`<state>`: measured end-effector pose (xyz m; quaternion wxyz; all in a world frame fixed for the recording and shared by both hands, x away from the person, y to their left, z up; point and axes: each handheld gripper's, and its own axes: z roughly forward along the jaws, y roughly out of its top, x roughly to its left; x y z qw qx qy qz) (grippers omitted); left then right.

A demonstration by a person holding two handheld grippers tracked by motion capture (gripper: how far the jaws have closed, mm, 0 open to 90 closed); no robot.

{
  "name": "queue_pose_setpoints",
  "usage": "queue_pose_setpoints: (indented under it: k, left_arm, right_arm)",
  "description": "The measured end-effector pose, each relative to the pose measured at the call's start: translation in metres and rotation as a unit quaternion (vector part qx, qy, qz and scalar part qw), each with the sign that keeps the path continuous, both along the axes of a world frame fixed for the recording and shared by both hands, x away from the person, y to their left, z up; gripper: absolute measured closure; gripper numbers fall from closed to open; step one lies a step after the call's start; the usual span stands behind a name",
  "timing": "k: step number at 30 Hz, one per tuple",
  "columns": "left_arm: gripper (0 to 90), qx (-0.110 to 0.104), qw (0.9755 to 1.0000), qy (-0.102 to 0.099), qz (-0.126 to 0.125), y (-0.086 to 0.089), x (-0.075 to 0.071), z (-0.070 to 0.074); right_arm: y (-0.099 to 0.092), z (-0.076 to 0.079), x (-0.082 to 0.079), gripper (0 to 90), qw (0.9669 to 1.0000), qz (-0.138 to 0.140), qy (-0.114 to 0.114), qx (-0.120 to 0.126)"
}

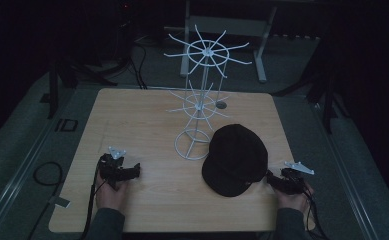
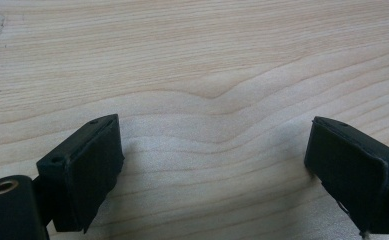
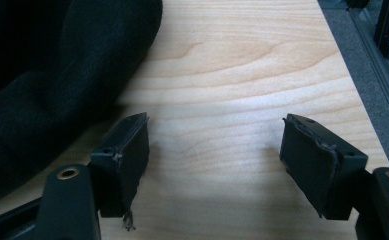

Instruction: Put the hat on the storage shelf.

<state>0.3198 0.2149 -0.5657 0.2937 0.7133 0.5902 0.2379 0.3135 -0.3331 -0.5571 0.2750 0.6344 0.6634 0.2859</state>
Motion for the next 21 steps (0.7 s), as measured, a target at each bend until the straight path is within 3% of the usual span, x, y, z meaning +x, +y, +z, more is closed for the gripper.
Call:
queue_pose_setpoints:
  k: [6,8,14,15,16,17,18,21]
  left_arm:
    - [9.1,-0.001,1.0,0.0,-0.001,-0.001,0.0,0.0]
    - [9.1,-0.001,1.0,-0.001,-0.002,-0.001,0.0,0.0]
    - [9.1,0.0,1.0,0.0,-0.006,-0.003,0.001,0.0]
    - [9.1,0.0,1.0,-0.001,-0.008,-0.003,0.001,0.0]
    - [9.1,0.0,1.0,-0.001,-0.008,-0.003,0.001,0.0]
    - [9.1,0.0,1.0,0.0,-0.009,-0.004,0.001,0.0]
    - [9.1,-0.001,1.0,-0.001,-0.009,-0.004,0.002,0.0]
    - [9.0,0.0,1.0,-0.001,-0.01,-0.004,0.002,0.0]
  right_arm:
    - [0.0,0.006,-0.001,29.4,0.9994,0.003,0.035,-0.004]
    - [-0.002,0.011,-0.001,37.6,0.9987,0.007,0.051,-0.004]
    - [0.0,0.014,0.002,38.5,0.9975,0.004,0.071,-0.005]
    - [0.0,0.015,0.002,44.1,0.9973,0.008,0.073,-0.005]
    - [0.0,0.015,0.002,44.1,0.9973,0.008,0.073,-0.005]
    - [0.001,0.016,0.001,55.5,0.9972,0.011,0.073,-0.006]
    - [0.001,0.017,0.0,60.2,0.9971,0.012,0.075,-0.008]
    - [-0.001,0.02,-0.002,61.1,0.9968,0.009,0.079,0.003]
